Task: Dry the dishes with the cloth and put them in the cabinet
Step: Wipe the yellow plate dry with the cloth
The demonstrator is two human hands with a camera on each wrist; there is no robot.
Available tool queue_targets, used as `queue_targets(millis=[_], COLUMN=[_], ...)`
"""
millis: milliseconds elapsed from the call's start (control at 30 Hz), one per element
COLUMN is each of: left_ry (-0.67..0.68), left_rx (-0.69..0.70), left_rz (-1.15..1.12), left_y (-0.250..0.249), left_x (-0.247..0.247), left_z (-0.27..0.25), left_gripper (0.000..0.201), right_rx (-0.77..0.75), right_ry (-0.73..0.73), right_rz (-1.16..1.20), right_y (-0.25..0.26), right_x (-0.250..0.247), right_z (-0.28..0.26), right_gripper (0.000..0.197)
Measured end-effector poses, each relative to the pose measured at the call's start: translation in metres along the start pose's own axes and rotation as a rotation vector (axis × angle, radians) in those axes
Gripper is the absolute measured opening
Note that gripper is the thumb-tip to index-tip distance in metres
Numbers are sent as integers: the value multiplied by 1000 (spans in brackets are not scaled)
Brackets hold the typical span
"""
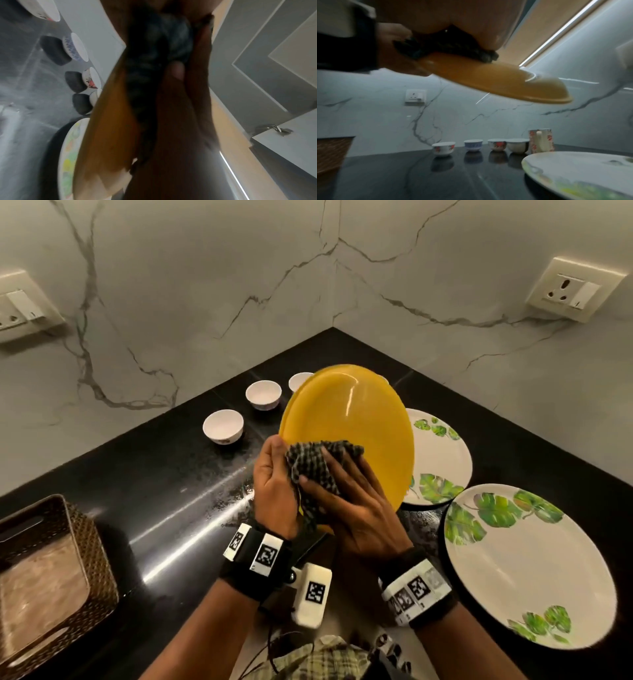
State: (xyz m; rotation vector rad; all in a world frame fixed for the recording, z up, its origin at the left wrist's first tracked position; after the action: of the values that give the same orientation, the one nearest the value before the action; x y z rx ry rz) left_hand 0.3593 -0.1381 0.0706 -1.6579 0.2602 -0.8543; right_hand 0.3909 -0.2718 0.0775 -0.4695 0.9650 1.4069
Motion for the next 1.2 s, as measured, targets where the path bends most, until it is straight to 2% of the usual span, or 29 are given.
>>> queue_targets(millis=[67,133,233,333,400,467,533,567,667,700,767,867,967,1000,1067,1133,1167,1200], left_ry=[69,73,-27,-106,-225,-372,-465,-460,-362,-295,-166,-24,153,218,248,125,34,-34], left_rx=[15,59,154,154,116,59,10,-8,-117,-164,-225,-214,-197,-146,164,546,612,596], left_rz=[5,56,32,-28,-79,-78,-75,-116,-262,-280,-316,-377,-249,-171,115,459,600,681], left_y=[7,5,-11,-24,-26,-25,-23,-20,-7,-2,4,0,-11,-19,-48,-74,-76,-73], left_x=[1,-2,-11,-17,-26,-35,-34,-31,-17,-11,-2,7,14,15,3,-23,-39,-54], left_z=[-7,-12,-13,2,12,19,21,22,29,29,29,21,7,3,3,6,11,18], left_gripper=[28,30,31,32,47,50,45,42,32,34,45,44,34,32,23,10,16,30], right_rx=[83,236,472,619,627,592,466,350,53,15,20,67,169,227,390,592,672,730], right_ry=[-32,-81,-127,-224,-286,-275,-251,-245,-166,-151,-210,-326,-432,-461,-493,-537,-553,-558], right_rz=[-26,42,203,378,461,447,311,215,-110,-231,-421,-395,-189,-110,104,365,471,549], right_y=[-22,-58,-108,-122,-106,-77,-45,-28,9,14,14,-2,-27,-38,-70,-101,-111,-117], right_x=[-11,-25,-38,-36,-26,-9,2,4,10,9,-4,-32,-69,-79,-85,-76,-69,-63], right_z=[11,18,13,-7,-23,-34,-34,-30,-15,-10,-1,7,10,10,5,-6,-12,-17], right_gripper=[52,54,58,56,57,60,65,63,55,58,65,63,47,42,45,49,46,42])
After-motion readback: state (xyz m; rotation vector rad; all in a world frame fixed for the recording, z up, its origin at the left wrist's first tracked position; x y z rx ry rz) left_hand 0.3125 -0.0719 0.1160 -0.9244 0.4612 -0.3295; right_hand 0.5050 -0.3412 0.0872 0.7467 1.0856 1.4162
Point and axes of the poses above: each hand's wrist, its own z-axis towards the middle knuckle, its own x-axis out of the palm, y = z × x, the point moved 9 cm from there along z, towards the middle knuckle, and after that the axes turned 1 degree about -x, right-handed, at the moved point
